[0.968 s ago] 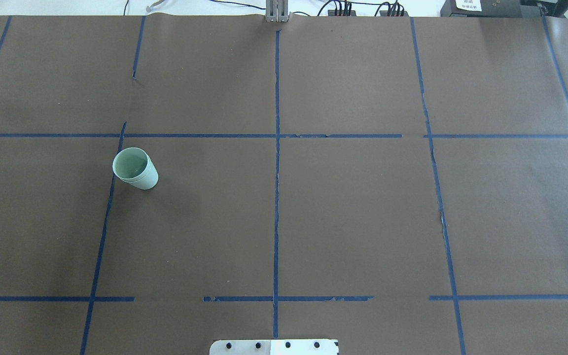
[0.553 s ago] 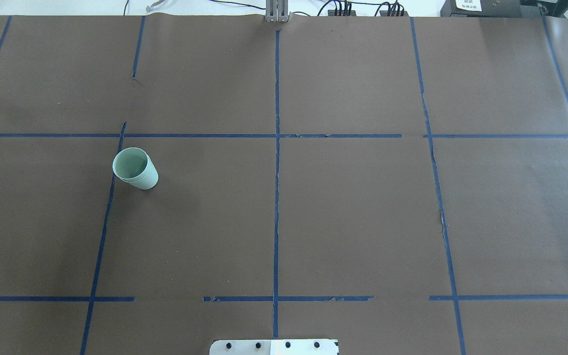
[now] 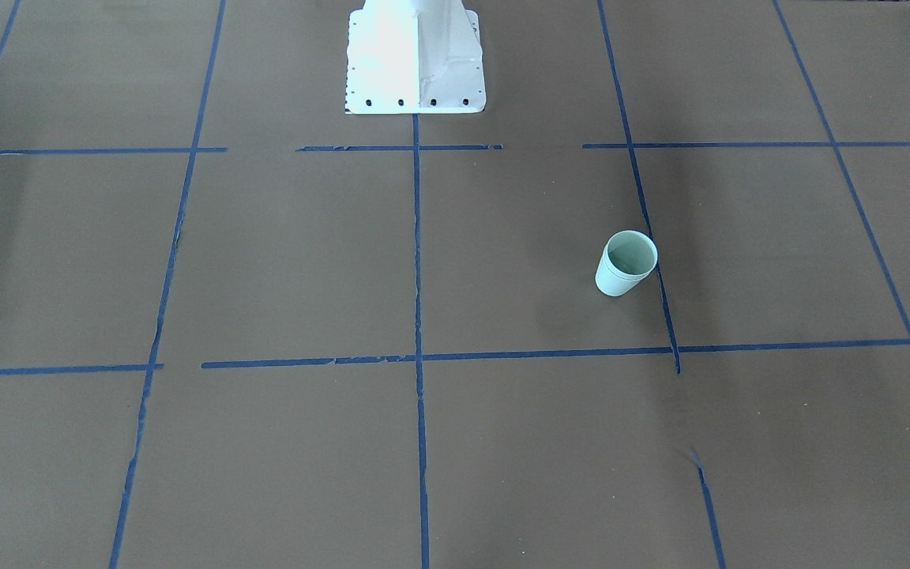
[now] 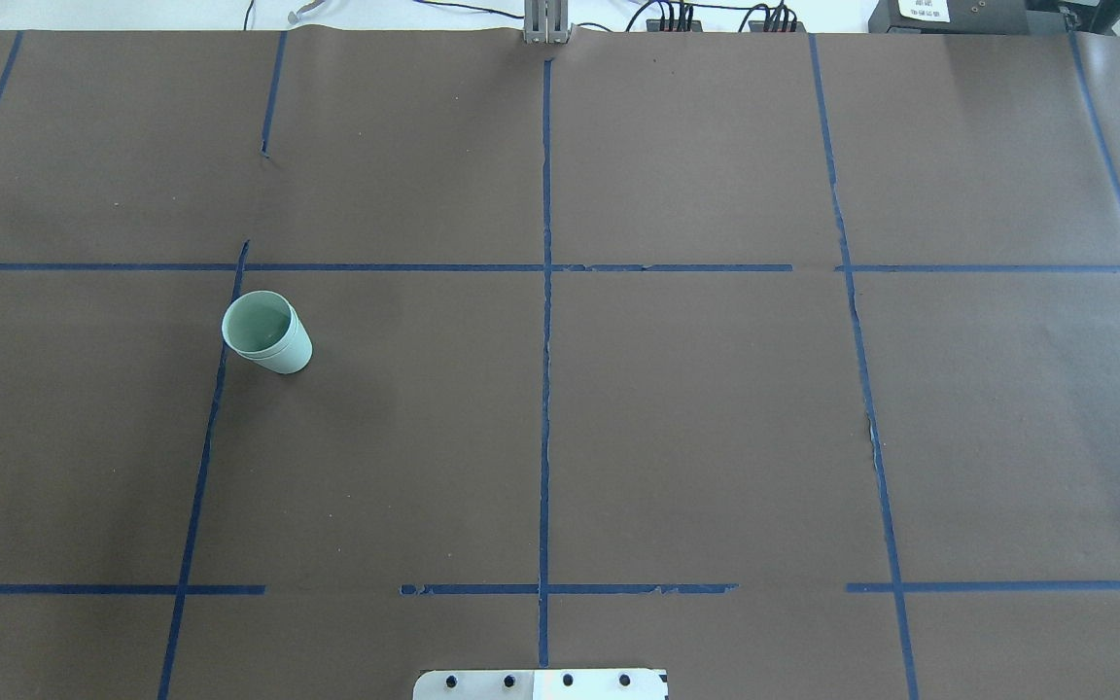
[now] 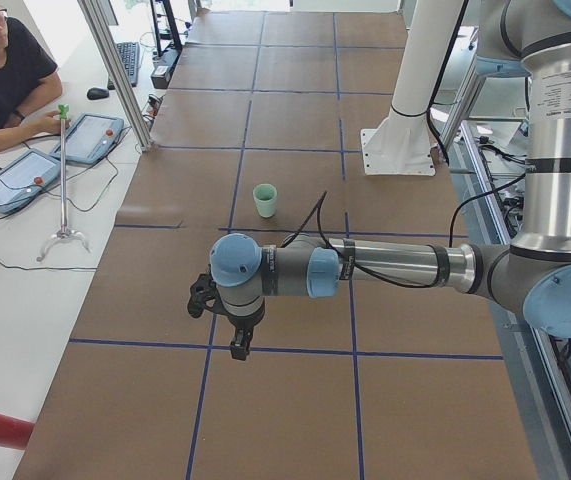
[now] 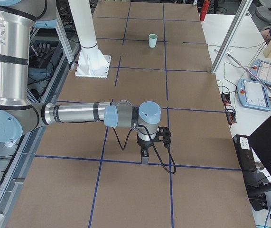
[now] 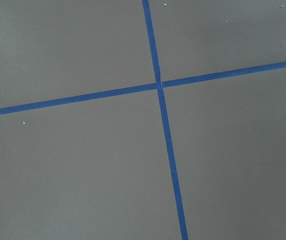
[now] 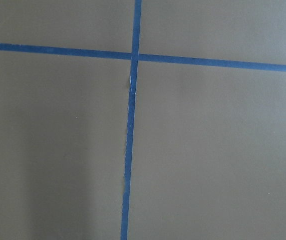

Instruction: Stack cups

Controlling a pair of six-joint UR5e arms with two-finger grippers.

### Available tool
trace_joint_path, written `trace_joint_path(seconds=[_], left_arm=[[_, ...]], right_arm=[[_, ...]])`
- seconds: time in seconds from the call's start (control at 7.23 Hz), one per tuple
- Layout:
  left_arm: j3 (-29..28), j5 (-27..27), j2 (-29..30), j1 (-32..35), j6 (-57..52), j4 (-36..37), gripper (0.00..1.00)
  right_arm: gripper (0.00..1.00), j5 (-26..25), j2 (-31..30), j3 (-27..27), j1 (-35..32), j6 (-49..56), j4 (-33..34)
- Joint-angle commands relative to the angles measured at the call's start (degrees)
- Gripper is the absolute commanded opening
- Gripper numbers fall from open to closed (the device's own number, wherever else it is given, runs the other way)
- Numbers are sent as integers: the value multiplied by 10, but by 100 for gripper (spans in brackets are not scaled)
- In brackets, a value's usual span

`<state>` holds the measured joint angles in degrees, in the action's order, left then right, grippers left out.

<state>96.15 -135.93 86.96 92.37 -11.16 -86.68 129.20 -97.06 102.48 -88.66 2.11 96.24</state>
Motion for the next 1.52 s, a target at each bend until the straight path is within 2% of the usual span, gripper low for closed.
trace_joint_path(seconds=[0.0, 1.38], left_arm=[[0, -1, -3, 0, 0, 1, 100], [8, -2, -7, 2, 1, 8, 100]], right_arm=[[100, 0, 0, 0, 0, 0, 0], [100, 0, 0, 0, 0, 0, 0]])
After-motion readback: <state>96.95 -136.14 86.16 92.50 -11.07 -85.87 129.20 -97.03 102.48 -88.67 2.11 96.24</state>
